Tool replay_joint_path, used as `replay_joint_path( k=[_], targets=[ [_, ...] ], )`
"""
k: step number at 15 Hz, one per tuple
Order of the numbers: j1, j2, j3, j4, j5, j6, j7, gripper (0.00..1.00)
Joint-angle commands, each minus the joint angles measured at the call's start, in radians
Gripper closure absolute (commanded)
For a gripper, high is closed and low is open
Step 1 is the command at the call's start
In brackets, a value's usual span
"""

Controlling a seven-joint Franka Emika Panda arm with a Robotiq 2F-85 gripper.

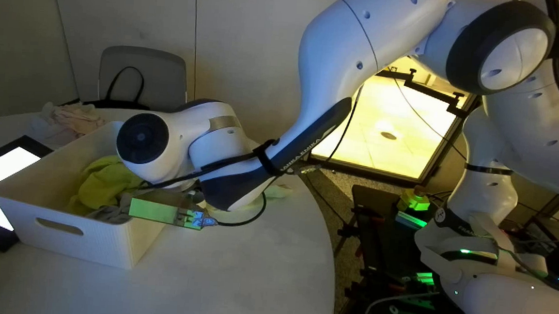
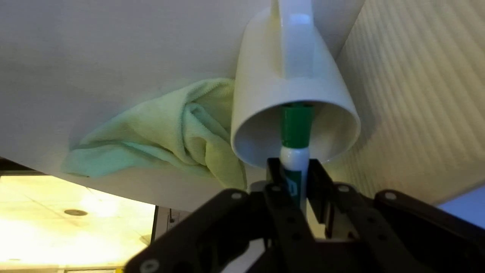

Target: Pick up the yellow towel put it in the basket, pick up a black masking tape put it in the cup, pick up the light yellow towel put it in the basket, pick up the marker put it in the cup, pick up the white-brown towel put it in the basket and pick up the object put it in the cup

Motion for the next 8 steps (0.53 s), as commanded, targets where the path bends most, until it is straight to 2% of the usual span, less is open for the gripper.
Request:
replay_joint_path(
  k=[1,8],
  targets=[
    [0.004,0.033,0.01,0.064,-0.039,-0.043,-0.003,0.53],
    [0.026,-0.007,0.003,0.043,-0.106,-0.068,0.04,0.04]
  ],
)
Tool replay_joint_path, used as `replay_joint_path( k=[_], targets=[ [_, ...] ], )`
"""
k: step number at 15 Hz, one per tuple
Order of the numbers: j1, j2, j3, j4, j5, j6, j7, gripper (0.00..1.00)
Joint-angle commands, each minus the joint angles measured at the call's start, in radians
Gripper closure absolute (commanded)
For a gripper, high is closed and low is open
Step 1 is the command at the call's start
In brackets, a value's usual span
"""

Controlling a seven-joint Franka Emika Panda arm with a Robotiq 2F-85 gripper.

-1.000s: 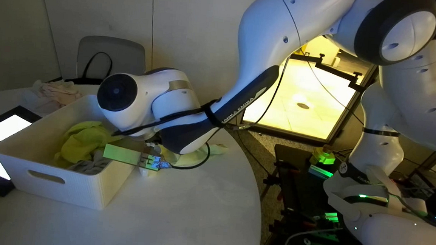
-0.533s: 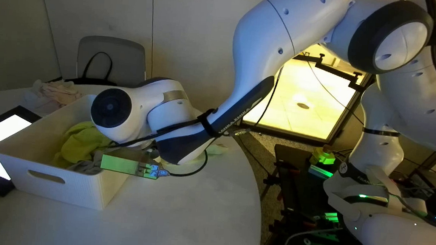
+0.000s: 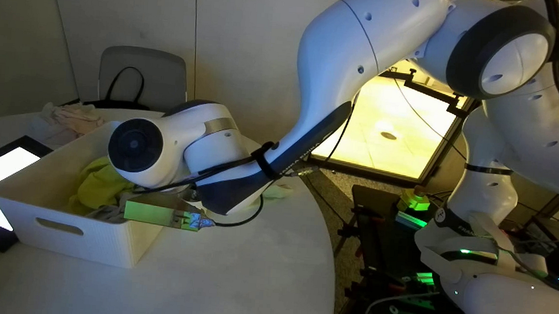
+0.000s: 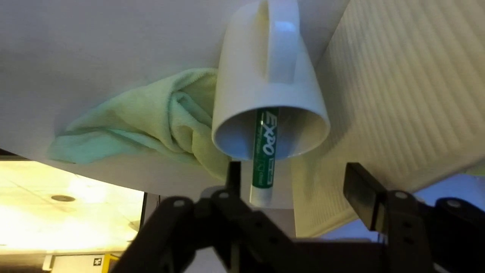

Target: Pick up the yellow towel put it in the basket, pick up a black masking tape put it in the cup, pick up the light yellow towel put it in the basket, pick up the marker put it in the cup, pick up the white-brown towel put it in the basket and pick up the object put it in the cup

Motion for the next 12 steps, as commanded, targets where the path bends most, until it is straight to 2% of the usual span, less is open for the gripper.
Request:
replay_joint_path(
  k=[1,7,12],
  targets=[
    [0.015,-0.041,-0.003,-0.01,-0.072,-0.034,0.056,0.0],
    [-0.003,-0.179,0.019,-0.13,-0.166,-0.01,0.194,0.0],
    [-0.04,-0.272,0.055,-0.225,-0.186,-0.01,0.292,0.0]
  ],
)
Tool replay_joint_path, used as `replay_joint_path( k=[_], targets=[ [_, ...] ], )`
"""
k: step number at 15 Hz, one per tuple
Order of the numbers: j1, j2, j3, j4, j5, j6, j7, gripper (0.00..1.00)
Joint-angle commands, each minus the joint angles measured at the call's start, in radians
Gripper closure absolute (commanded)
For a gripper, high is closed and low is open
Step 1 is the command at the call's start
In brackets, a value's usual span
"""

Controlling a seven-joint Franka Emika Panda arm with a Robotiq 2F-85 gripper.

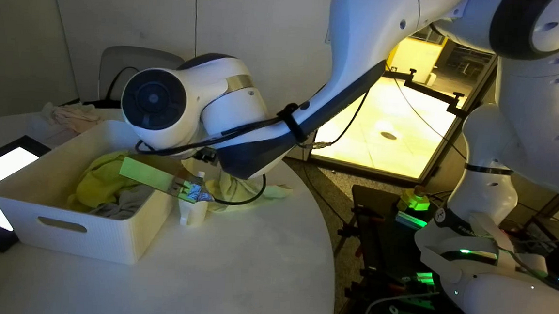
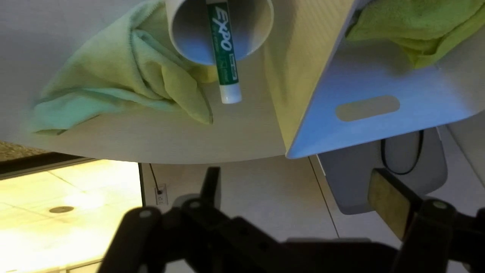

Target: Pick up the yellow towel put it in the basket, pick up a black masking tape put it in the cup, pick up the light yellow towel put it in the basket, pick up the marker put it in the cup, pick up the white-brown towel put it in the basket and pick up the object put it in the cup

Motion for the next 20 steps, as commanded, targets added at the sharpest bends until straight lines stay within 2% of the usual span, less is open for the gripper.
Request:
replay_joint_path(
  k=[1,6,9,13,17,20],
  targets=[
    [-0.045,-0.092,0.047,-0.111,-0.029,0.013,0.095,0.0],
    [-0.138,-0.101,0.099,-0.169,0.021,0.109,0.115,0.0],
    [-0.191,-0.101,0.103,-0.214,0.031,0.23,0.108,0.0],
    [-0.268,-0.121,0.072,-0.302,0.003,0.399,0.038,0.0],
    [-0.349,-0.147,0.003,-0.386,-0.051,0.564,-0.041,0.0],
    [-0.412,-0.136,-0.044,-0.405,-0.081,0.695,-0.137,0.0]
  ],
)
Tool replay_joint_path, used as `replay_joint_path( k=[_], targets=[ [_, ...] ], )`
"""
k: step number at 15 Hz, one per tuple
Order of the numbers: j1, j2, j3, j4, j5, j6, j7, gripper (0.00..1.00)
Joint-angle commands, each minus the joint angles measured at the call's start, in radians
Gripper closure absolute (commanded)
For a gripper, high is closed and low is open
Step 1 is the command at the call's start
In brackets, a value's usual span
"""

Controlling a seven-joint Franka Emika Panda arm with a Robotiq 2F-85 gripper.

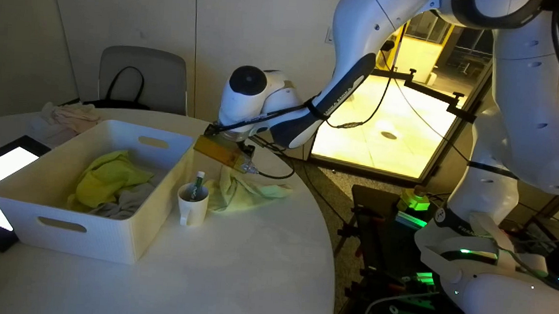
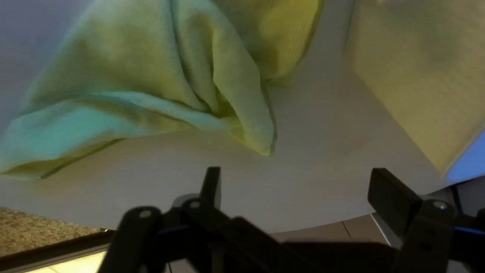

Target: Pick up the yellow towel put it in the basket, pick up a black masking tape put it in the cup, pick up the light yellow towel put it in the basket, pick up the marker put it in the cup, pick up the white-brown towel put it in the basket and pick up the object put it in the cup

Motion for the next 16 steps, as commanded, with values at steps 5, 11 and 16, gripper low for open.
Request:
replay_joint_path(
  k=[5,11,16],
  targets=[
    [-0.203,0.052,0.028,-0.006,-0.005,0.303,-0.408,0.0],
    [-0.419,0.161,0.262,0.063,0.089,0.304,-0.859,0.0],
    [-0.584,0.244,0.451,0.137,0.15,0.178,-1.183,0.0]
  ],
)
